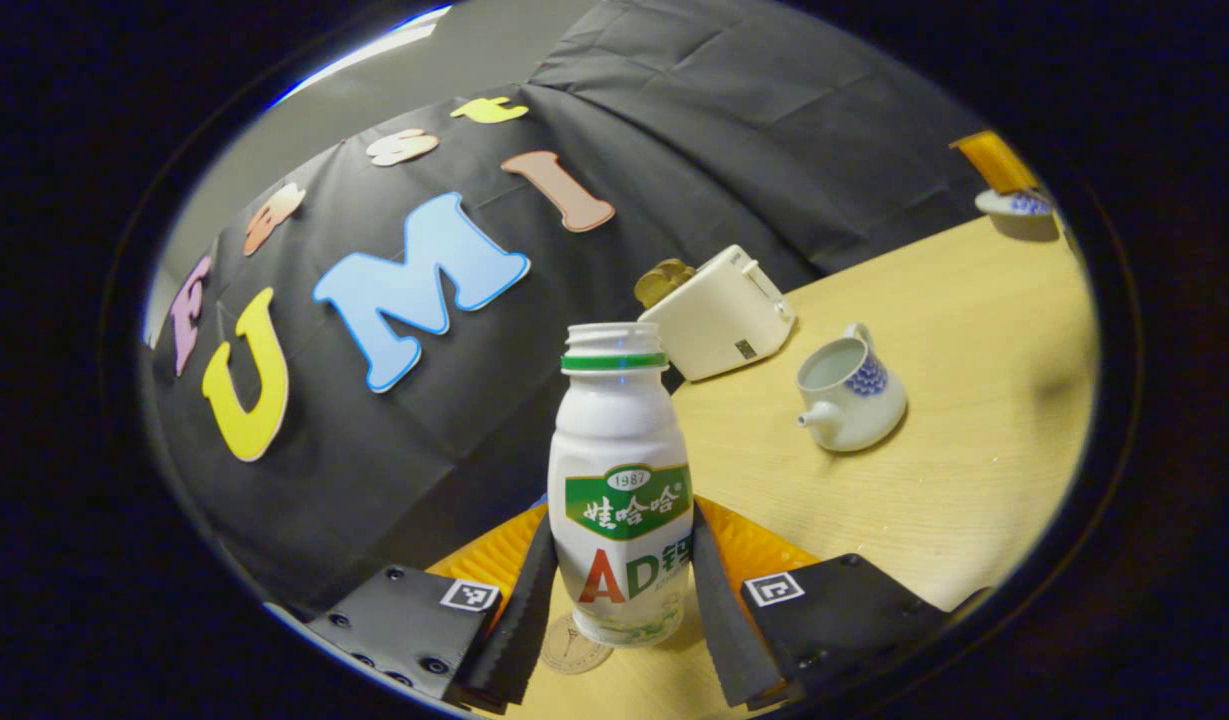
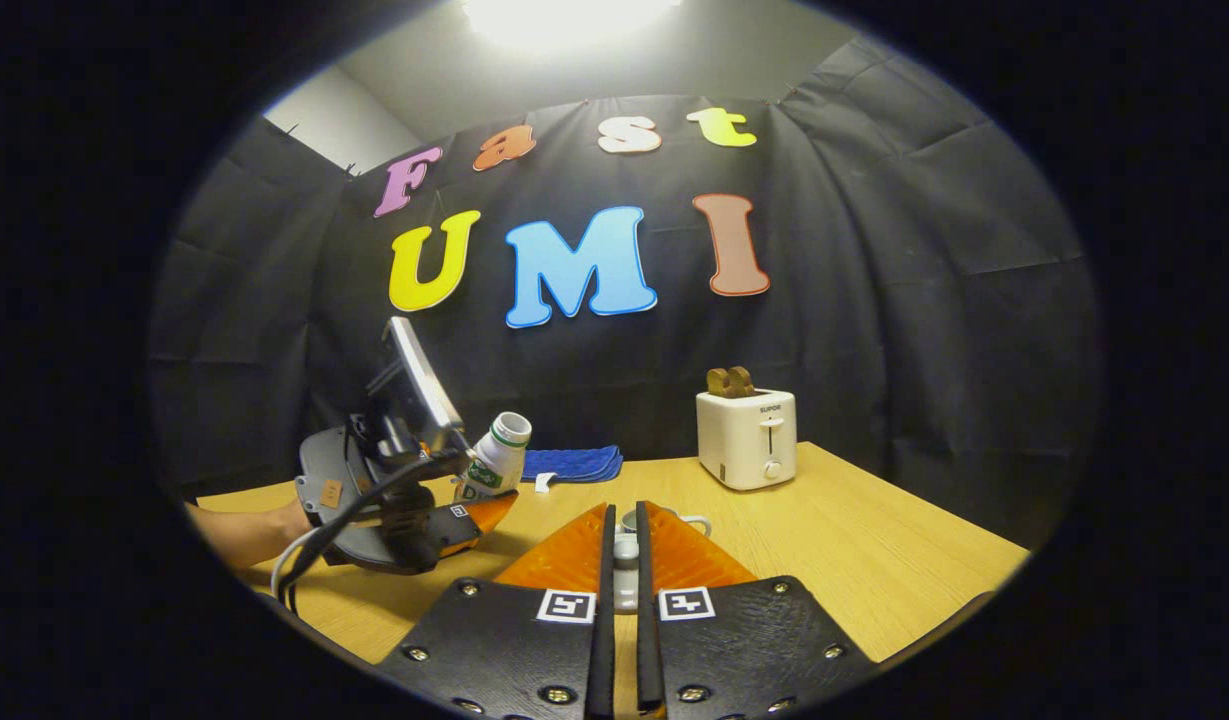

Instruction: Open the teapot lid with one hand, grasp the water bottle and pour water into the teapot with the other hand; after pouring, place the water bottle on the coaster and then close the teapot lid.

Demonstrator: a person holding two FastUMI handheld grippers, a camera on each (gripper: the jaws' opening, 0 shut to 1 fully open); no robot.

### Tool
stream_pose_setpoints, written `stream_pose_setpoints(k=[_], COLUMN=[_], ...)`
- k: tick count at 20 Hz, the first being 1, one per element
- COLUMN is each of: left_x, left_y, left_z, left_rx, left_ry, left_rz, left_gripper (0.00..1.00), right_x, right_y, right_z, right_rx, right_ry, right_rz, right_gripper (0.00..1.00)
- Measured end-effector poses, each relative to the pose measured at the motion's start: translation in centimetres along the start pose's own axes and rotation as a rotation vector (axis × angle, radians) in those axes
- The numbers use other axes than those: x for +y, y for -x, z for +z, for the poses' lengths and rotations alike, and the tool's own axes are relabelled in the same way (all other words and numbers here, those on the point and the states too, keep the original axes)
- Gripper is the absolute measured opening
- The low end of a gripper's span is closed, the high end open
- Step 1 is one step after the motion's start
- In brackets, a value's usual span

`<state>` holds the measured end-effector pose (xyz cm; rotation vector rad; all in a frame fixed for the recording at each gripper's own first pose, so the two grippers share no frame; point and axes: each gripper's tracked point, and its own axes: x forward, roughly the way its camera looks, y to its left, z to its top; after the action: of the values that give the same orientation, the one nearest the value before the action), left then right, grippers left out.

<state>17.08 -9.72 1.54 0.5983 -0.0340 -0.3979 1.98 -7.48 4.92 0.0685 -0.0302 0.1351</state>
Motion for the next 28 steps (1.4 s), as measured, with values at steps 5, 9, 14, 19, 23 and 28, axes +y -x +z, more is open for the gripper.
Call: stream_pose_setpoints(k=[5, 9, 14, 19, 23, 28], left_x=[3.1, 5.2, 8.6, 11.1, 13.1, 15.9], left_y=[2.8, 4.0, 4.6, 5.0, 5.5, 5.8], left_z=[1.7, 1.3, -0.6, -2.0, -2.6, -4.6], left_rx=[-0.096, -0.136, -0.148, -0.135, -0.135, -0.121], left_ry=[0.284, 0.361, 0.456, 0.487, 0.49, 0.585], left_rz=[0.04, 0.052, 0.084, 0.144, 0.186, 0.227], left_gripper=[0.8, 0.74, 0.8, 0.79, 0.79, 0.8], right_x=[-0.6, -1.1, -1.9, -2.6, -2.4, -2.8], right_y=[-6.8, -10.7, -13.7, -15.1, -15.4, -15.3], right_z=[-0.9, -1.6, -2.1, -4.5, -5.1, -6.0], right_rx=[0.082, 0.107, 0.109, 0.136, 0.143, 0.169], right_ry=[0.03, 0.048, 0.096, 0.071, 0.077, 0.1], right_rz=[-0.021, -0.045, -0.082, -0.1, -0.097, -0.123], right_gripper=[0.08, 0.08, 0.08, 0.09, 0.08, 0.08])
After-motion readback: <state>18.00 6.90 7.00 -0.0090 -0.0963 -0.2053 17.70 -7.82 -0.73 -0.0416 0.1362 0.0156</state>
